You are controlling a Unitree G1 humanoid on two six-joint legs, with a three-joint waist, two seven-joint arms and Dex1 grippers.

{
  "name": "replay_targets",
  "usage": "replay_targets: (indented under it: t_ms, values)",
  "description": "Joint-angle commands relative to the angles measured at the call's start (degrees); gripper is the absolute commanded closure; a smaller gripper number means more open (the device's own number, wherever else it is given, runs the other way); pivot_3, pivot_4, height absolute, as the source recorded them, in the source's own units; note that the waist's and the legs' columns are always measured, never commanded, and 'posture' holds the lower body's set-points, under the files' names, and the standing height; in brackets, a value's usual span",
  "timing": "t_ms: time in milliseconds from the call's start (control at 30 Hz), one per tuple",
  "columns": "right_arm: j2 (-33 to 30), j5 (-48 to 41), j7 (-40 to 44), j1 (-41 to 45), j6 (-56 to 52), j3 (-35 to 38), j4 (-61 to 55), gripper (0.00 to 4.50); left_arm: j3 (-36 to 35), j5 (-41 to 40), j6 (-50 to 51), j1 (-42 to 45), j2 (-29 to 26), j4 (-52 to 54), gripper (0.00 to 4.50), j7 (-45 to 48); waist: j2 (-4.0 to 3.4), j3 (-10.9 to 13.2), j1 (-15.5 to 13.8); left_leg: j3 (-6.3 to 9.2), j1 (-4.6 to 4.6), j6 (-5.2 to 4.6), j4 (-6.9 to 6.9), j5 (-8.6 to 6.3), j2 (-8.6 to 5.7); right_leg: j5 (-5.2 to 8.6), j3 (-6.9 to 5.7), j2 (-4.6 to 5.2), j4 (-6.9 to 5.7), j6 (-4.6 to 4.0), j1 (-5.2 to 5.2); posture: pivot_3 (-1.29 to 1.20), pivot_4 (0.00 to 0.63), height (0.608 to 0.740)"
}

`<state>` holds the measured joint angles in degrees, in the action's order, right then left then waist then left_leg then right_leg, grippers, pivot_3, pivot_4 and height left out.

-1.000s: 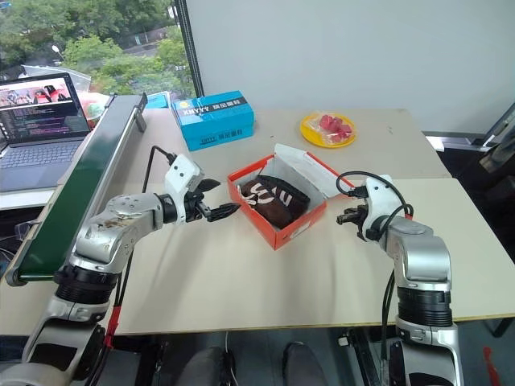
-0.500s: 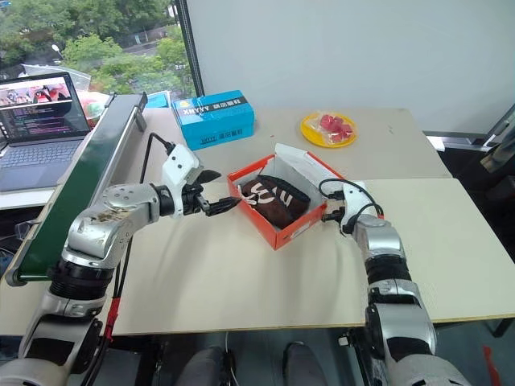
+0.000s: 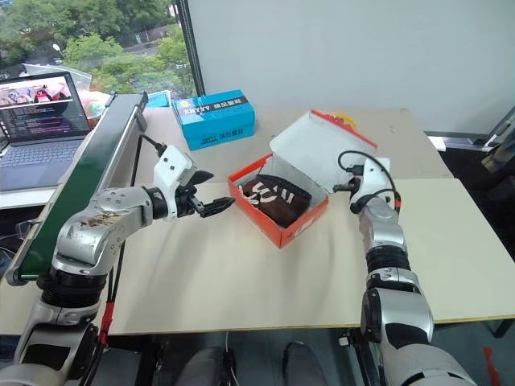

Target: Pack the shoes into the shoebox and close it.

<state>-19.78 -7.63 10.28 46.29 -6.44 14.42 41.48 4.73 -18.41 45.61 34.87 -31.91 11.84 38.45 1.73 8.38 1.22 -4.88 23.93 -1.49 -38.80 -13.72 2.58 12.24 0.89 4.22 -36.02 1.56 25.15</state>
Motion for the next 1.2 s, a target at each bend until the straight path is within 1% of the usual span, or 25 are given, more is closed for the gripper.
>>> replay_targets:
  t_ms: [33,133,200,300,367,433,500,633,733,833,900,1033,1200]
  values:
    - [0.23,-4.58,4.65,-1.28,-2.17,0.28,-12.61,4.48,-0.75,-0.30,-0.36,0.37,-0.07,1.82,0.00,-0.16,0.00,0.00,0.04,0.02,0.00,0.00,0.00,0.00,0.01,0.00,0.00,-0.01,-0.01,0.00,0.00,0.00,0.150,0.740]
    - [-0.45,-10.16,12.45,-4.95,-10.61,-1.90,-23.31,4.48,-1.03,-0.23,-0.55,0.34,-0.30,1.63,0.00,-0.07,0.00,0.00,-0.04,0.04,-0.03,0.00,0.00,0.00,0.02,0.00,0.01,-0.03,-0.01,0.00,-0.01,0.00,0.150,0.740]
    - [-1.24,-12.70,15.15,-6.81,-15.20,-2.25,-27.96,4.48,-1.27,-0.04,-0.68,0.20,-0.55,1.50,0.00,-0.16,0.00,0.00,-0.06,0.09,-0.02,-0.01,0.00,-0.01,0.04,0.00,0.00,-0.03,-0.02,0.00,-0.01,0.00,0.150,0.740]
    - [-5.65,-16.03,22.05,-10.85,-24.35,-5.18,-36.88,4.48,-1.87,0.16,-0.70,-0.48,-1.19,1.54,0.00,-0.38,0.00,0.00,-0.33,0.09,-0.02,-0.02,-0.04,-0.01,0.03,0.00,0.00,-0.01,-0.03,0.00,-0.01,0.00,0.150,0.740]
    - [-7.86,-17.22,24.00,-11.76,-28.18,-6.03,-39.63,4.48,-1.99,0.07,-0.62,-0.78,-1.36,1.75,0.00,-0.42,0.00,0.00,-0.49,0.09,-0.02,-0.03,-0.03,-0.02,0.02,0.00,-0.01,0.00,-0.02,0.00,-0.02,0.00,0.150,0.740]
    - [-8.83,-17.77,24.52,-11.30,-29.73,-6.16,-40.31,4.48,-2.00,-0.04,-0.59,-0.90,-1.41,1.94,0.00,-0.50,0.00,0.00,-0.49,0.08,-0.02,-0.05,-0.07,-0.03,0.01,0.00,-0.01,0.01,-0.01,0.00,-0.02,0.00,0.150,0.740]
    - [-8.68,-18.30,24.53,-9.89,-30.61,-5.90,-39.83,4.48,-1.94,-0.07,-0.61,-0.87,-1.35,1.94,0.00,-0.59,0.00,0.00,-0.49,0.05,-0.05,-0.05,-0.10,-0.03,0.01,0.00,-0.01,0.00,-0.03,0.00,-0.06,0.00,0.150,0.740]
    - [-3.79,-17.29,25.31,-2.60,-30.01,-9.05,-31.83,4.48,-1.78,0.14,-0.97,-0.71,-1.05,1.59,0.00,-0.89,0.00,0.00,0.19,0.02,-0.11,-0.05,-0.08,-0.03,0.02,0.00,0.07,-0.07,-0.05,-0.01,-0.04,0.00,0.150,0.740]
    - [0.04,-16.12,26.00,-0.12,-29.48,-11.50,-26.69,4.48,-2.21,0.09,-0.55,-1.47,-0.80,2.03,0.00,-1.71,0.00,0.00,0.37,0.03,-0.14,-0.04,-0.03,-0.03,0.09,-0.01,0.10,-0.19,-0.04,-0.03,-0.04,0.00,0.150,0.740]
    - [3.56,-13.77,26.52,0.53,-27.43,-14.39,-20.71,4.48,-2.88,0.05,0.70,-3.38,-1.17,3.93,0.00,-2.76,0.00,0.00,-0.02,-0.02,-0.07,-0.04,-0.05,-0.03,0.11,-0.01,0.06,-0.17,-0.04,-0.03,-0.04,0.00,0.150,0.740]
    - [4.76,-11.00,27.06,0.37,-24.66,-17.05,-17.26,4.48,-3.80,-0.30,1.80,-4.72,-1.45,5.80,0.00,-3.63,0.00,0.00,-0.18,-0.05,-0.06,-0.04,-0.07,-0.03,0.08,-0.01,0.07,-0.11,-0.04,-0.02,-0.04,0.00,0.150,0.740]
    - [5.26,-7.21,27.69,-0.34,-19.40,-19.11,-12.36,4.48,-5.75,-0.63,3.40,-6.80,-0.96,8.55,0.00,-6.01,0.00,0.01,-0.63,-0.07,0.01,-0.04,-0.13,-0.03,0.03,-0.02,-0.05,-0.02,-0.04,-0.01,-0.03,0.00,0.150,0.740]
    - [4.85,-4.25,28.52,-1.83,-13.91,-19.60,-8.50,4.48,-7.92,-1.15,3.74,-11.00,0.45,11.71,0.00,-8.38,0.00,0.01,-0.46,-0.02,-0.04,-0.04,-0.12,-0.03,0.04,-0.02,-0.05,-0.02,-0.05,-0.01,-0.07,0.00,0.150,0.740]
